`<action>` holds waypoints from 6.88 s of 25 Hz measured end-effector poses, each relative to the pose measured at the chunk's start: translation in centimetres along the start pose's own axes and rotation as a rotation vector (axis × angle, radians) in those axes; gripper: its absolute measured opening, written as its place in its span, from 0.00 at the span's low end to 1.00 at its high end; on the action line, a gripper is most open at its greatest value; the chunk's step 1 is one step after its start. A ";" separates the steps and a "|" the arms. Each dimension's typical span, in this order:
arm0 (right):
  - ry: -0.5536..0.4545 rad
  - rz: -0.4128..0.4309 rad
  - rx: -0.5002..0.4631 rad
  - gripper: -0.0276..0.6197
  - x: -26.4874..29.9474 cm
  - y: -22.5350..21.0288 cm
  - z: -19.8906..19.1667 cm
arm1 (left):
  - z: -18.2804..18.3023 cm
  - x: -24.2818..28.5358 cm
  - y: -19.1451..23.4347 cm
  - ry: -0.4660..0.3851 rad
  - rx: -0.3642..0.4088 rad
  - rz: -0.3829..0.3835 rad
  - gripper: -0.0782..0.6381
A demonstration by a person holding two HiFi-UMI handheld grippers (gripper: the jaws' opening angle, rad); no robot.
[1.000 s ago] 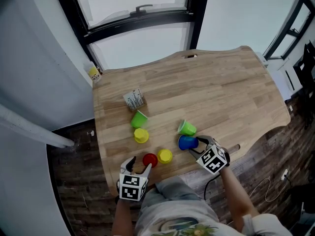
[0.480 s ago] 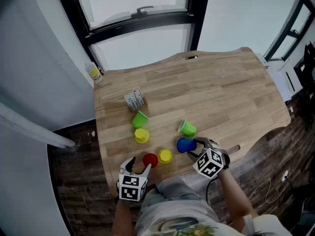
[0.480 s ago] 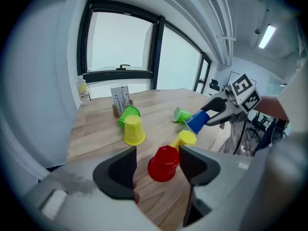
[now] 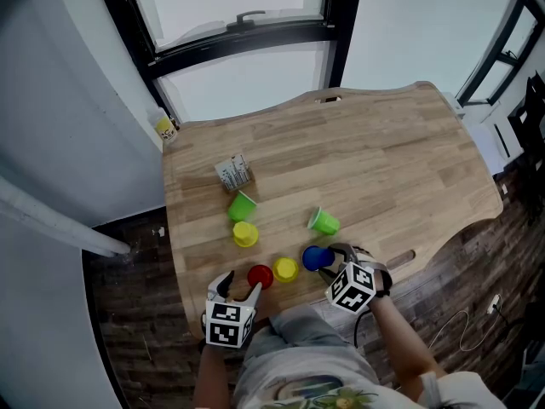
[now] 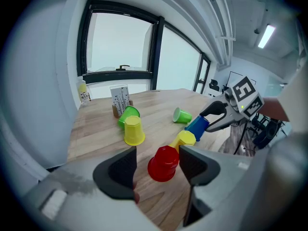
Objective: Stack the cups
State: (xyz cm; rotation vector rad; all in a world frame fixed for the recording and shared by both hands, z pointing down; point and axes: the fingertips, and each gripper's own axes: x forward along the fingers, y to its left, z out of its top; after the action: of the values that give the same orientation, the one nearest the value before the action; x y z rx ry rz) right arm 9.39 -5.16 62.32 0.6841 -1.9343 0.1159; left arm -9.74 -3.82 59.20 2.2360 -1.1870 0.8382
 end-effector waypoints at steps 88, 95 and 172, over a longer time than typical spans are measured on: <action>-0.021 -0.046 0.475 0.49 3.8 -9.2 -2.5 | 8.2 4.1 14.4 -0.060 -0.131 0.017 0.51; 0.029 0.001 0.451 0.49 5.2 -9.1 -3.2 | 8.6 8.5 14.1 0.014 -0.100 -0.061 0.51; -0.076 -0.043 0.474 0.43 3.2 -10.4 0.3 | 10.9 10.4 11.4 0.089 0.150 -0.079 0.47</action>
State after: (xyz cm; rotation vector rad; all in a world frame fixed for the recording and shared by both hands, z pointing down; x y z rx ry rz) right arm 13.51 -15.22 62.65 1.0519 -1.9791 0.5412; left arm -11.68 -22.62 60.16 2.3215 -1.0178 1.0142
